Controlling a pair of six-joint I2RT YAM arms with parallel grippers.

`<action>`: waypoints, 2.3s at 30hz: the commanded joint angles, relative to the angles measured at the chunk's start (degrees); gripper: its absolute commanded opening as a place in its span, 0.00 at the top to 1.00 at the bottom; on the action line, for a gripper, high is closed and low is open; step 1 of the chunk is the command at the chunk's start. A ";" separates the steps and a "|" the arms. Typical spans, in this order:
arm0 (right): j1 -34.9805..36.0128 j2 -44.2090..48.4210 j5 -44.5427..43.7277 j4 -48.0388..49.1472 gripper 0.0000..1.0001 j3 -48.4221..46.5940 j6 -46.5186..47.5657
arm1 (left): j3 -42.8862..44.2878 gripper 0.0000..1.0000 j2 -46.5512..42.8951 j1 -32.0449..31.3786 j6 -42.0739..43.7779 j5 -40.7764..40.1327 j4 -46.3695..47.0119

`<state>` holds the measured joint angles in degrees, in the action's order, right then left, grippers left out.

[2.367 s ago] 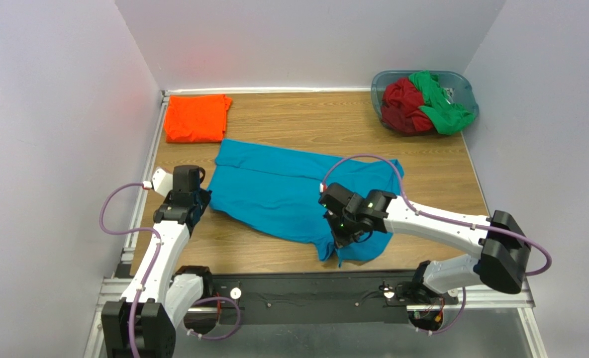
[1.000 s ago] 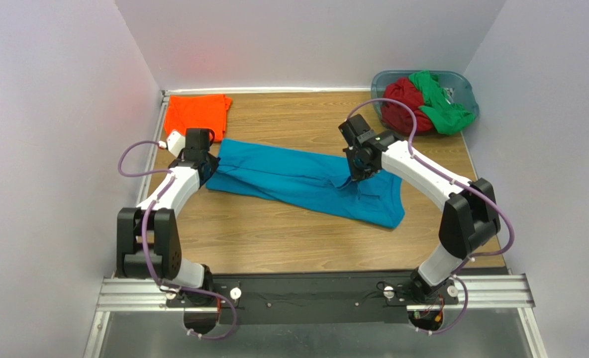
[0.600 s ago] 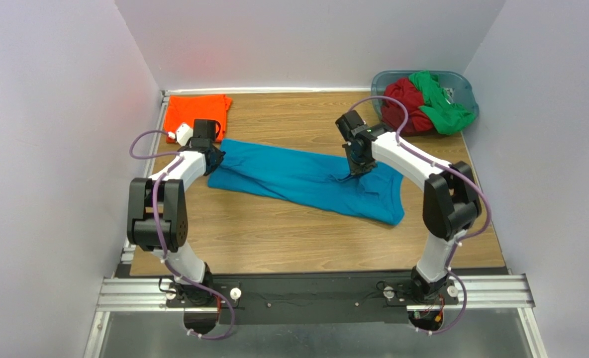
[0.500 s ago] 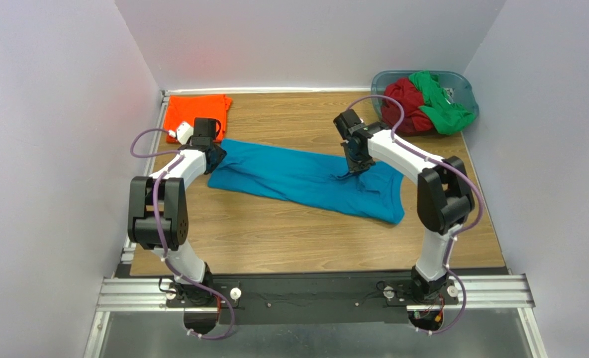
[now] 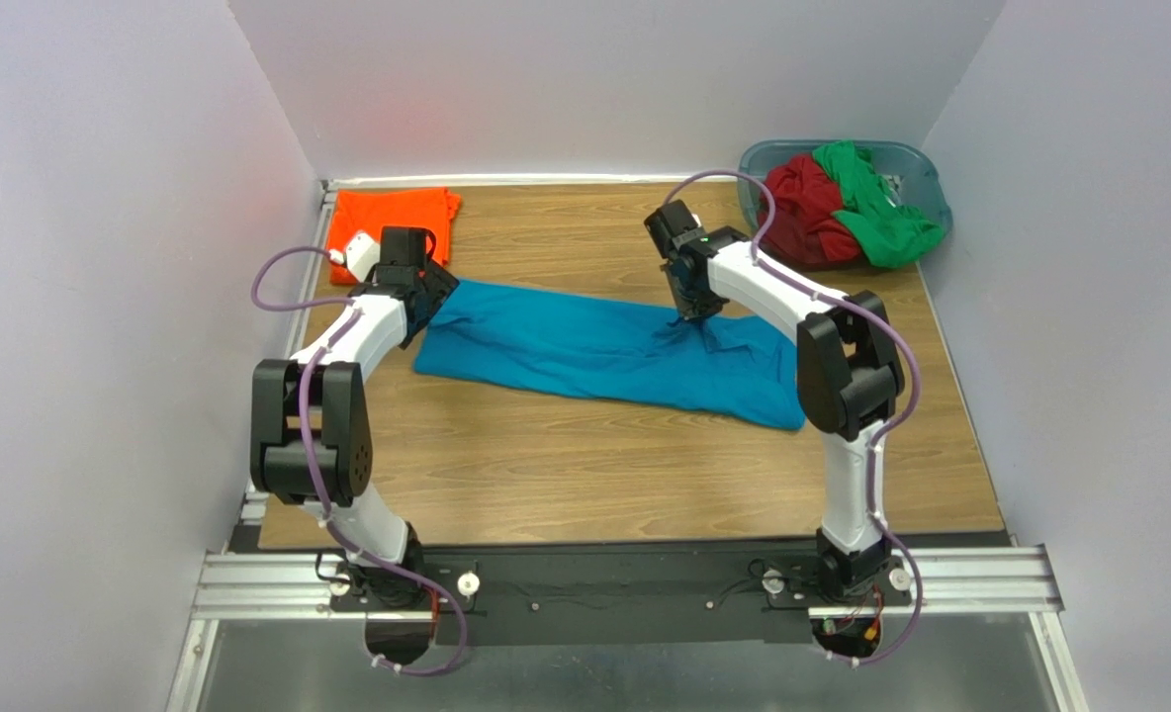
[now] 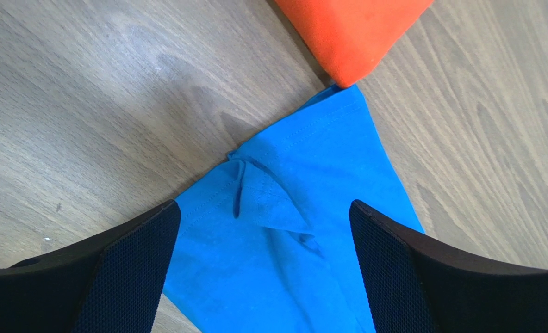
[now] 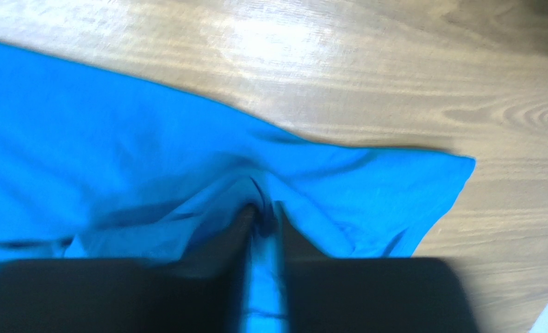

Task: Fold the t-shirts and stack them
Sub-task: Fold the tshirt

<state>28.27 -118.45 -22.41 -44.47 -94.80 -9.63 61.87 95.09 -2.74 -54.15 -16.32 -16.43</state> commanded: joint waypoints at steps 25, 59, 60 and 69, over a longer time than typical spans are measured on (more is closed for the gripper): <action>-0.32 12.11 -1.50 1.66 0.00 14.12 -8.48 | 5.45 0.02 3.69 -8.68 4.93 4.18 2.89; -9.64 11.12 3.14 3.95 0.00 9.01 -10.41 | -7.89 0.02 4.15 -7.72 8.79 1.28 3.94; -9.64 11.14 4.30 4.30 0.00 10.24 -10.67 | -8.68 0.02 3.18 -7.89 8.80 1.81 4.64; -9.64 22.11 16.00 10.54 0.00 22.81 -11.29 | -17.48 0.02 -11.23 -11.23 7.13 2.26 -0.97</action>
<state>18.37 -99.92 -12.88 -37.36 -75.40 -19.86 47.51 89.73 -11.88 -46.50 -13.65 -11.68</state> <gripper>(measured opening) 0.998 0.983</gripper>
